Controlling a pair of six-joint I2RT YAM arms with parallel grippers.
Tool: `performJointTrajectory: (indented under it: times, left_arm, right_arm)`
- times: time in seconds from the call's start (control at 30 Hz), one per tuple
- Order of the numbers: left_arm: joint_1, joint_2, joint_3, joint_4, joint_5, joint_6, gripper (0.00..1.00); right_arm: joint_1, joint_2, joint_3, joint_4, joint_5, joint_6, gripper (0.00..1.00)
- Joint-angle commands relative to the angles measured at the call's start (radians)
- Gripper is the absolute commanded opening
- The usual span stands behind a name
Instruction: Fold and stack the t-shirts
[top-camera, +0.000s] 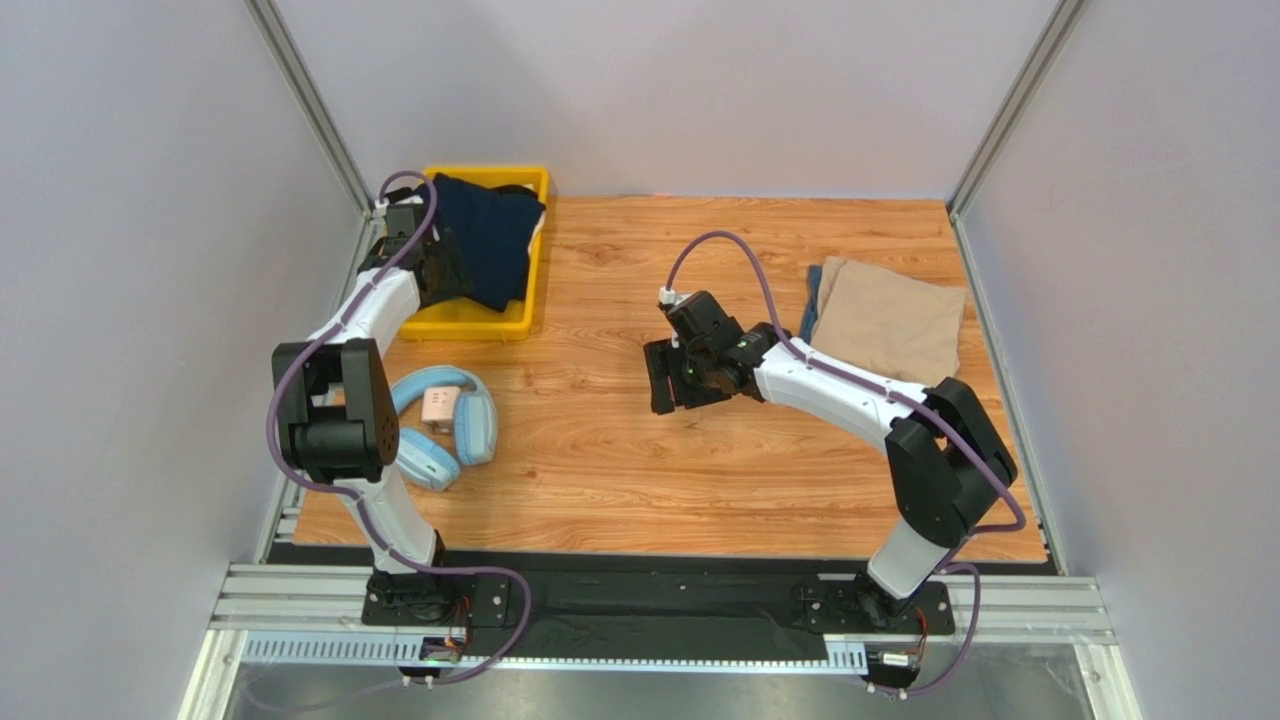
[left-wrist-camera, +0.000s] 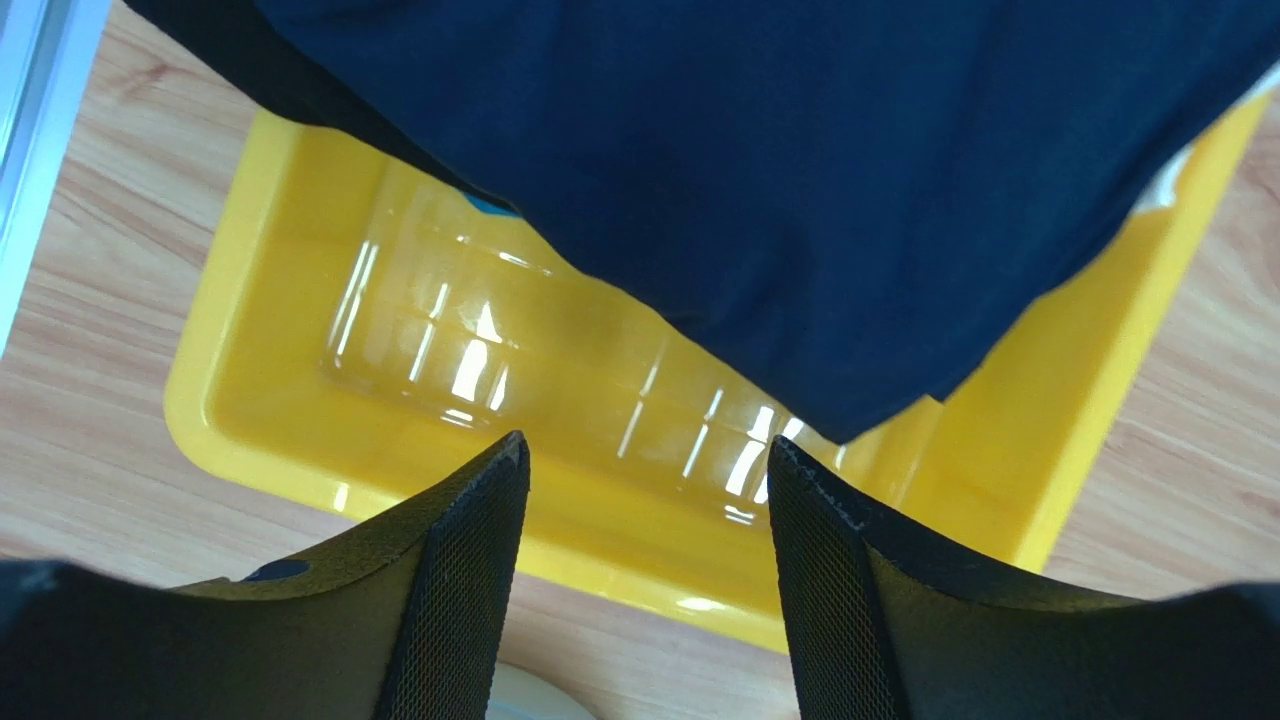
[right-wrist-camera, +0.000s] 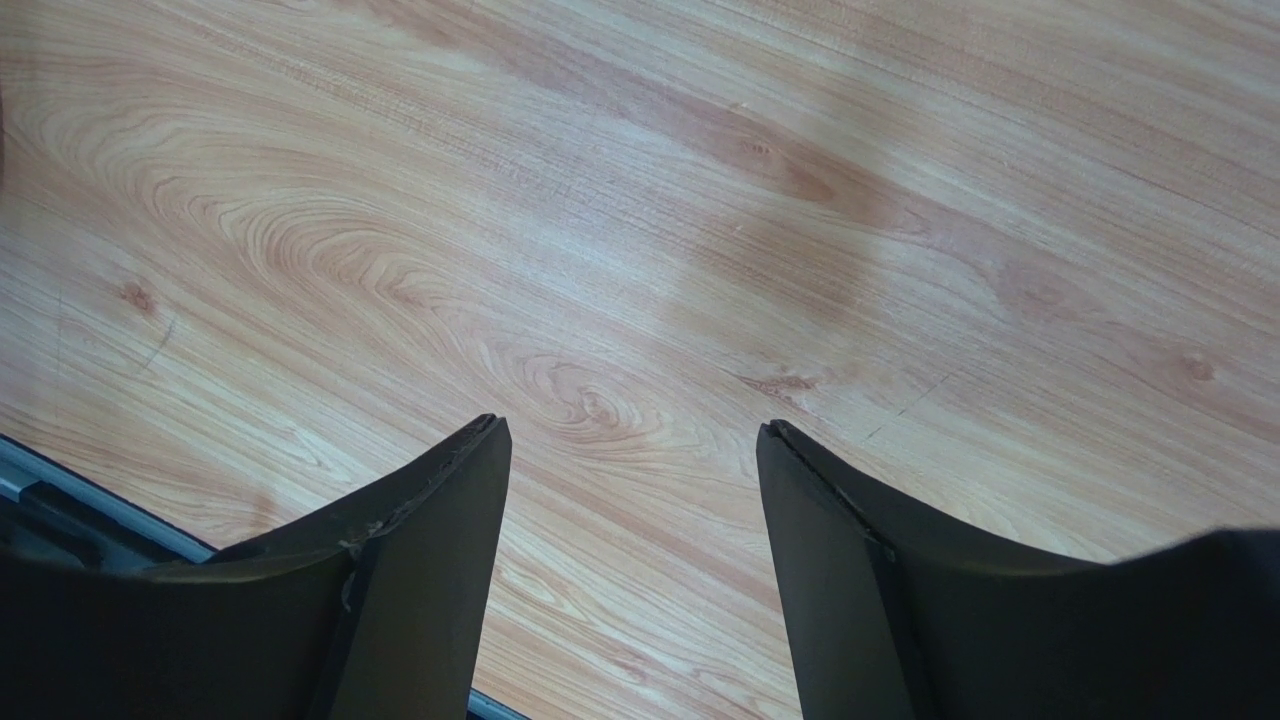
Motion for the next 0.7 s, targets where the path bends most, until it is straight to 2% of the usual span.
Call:
performJointTrajectory:
  times: [0.0,0.33,0.67]
  left_arm:
    - [0.013,0.02,0.055,0.029,0.008,0.01,0.66]
    - [0.027,0.07,0.061,0.089,0.011,0.045,0.66]
    - [0.036,0.153,0.187,0.066,-0.005,0.066,0.65]
  right_arm:
    - [-0.015,-0.042,-0.025,0.012,0.01,-0.018,0.66]
    - [-0.021,-0.021,-0.015,0.004,-0.018,-0.033,0.66]
    - [-0.018,0.013,0.008,-0.008,-0.041,-0.051,0.66]
